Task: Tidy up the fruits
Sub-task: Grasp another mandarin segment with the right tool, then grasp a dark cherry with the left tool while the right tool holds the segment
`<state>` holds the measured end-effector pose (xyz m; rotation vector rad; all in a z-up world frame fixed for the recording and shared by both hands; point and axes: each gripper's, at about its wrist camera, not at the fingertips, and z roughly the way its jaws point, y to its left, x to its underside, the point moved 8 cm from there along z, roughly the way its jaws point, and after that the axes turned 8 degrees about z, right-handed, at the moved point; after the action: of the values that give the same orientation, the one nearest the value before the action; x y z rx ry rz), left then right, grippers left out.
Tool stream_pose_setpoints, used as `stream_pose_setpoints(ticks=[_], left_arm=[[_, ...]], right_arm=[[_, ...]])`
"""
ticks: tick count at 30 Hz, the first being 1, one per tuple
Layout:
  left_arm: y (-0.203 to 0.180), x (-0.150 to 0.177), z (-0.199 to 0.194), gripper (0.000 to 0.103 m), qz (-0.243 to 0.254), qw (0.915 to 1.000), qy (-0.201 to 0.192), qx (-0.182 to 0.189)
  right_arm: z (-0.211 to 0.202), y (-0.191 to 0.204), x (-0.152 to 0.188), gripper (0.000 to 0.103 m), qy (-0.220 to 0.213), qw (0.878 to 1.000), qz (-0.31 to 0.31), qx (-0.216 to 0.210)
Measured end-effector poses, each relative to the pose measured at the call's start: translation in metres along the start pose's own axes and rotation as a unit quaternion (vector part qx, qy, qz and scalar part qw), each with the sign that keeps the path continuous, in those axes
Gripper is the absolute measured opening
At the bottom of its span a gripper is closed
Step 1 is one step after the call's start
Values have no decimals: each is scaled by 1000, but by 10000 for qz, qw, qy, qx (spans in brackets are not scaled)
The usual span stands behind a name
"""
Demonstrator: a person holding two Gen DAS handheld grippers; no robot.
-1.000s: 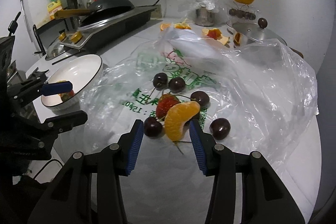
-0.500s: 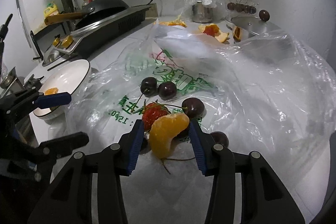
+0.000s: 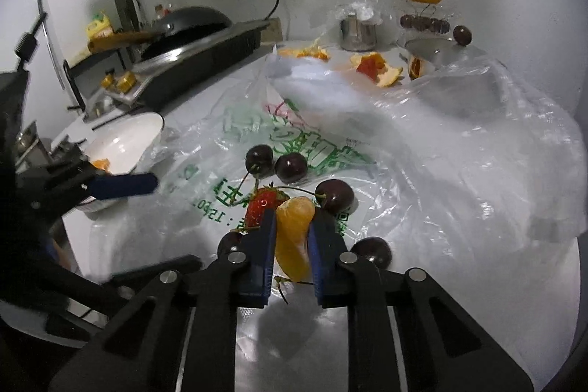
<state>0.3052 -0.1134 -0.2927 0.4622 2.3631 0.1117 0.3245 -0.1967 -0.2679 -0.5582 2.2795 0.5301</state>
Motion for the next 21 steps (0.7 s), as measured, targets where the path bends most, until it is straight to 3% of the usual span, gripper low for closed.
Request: stream_pose_setpoints(ticks=[8, 9, 10, 12, 20, 21], left_arm=[[-24, -11, 7, 75, 361, 9993, -86, 52], [-25, -11, 9, 73, 359, 9993, -65, 66], [-25, -11, 13, 63, 340, 9994, -8, 109], [-26, -9, 19, 55, 297, 9993, 141, 194], [-30, -7, 35, 49, 55, 9980, 360, 526], [-30, -7, 34, 41, 18, 9976, 363, 591]], right_arm=[[-28, -12, -4, 18, -271, 9995, 101, -151], [-29, -15, -4, 18, -285, 9994, 125, -141], [-30, -18, -3, 18, -296, 9994, 156, -126], [-31, -23, -1, 18, -300, 9993, 194, -96], [-31, -33, 4, 18, -295, 9991, 288, -48], [-31, -33, 4, 18, -302, 9991, 285, -49]])
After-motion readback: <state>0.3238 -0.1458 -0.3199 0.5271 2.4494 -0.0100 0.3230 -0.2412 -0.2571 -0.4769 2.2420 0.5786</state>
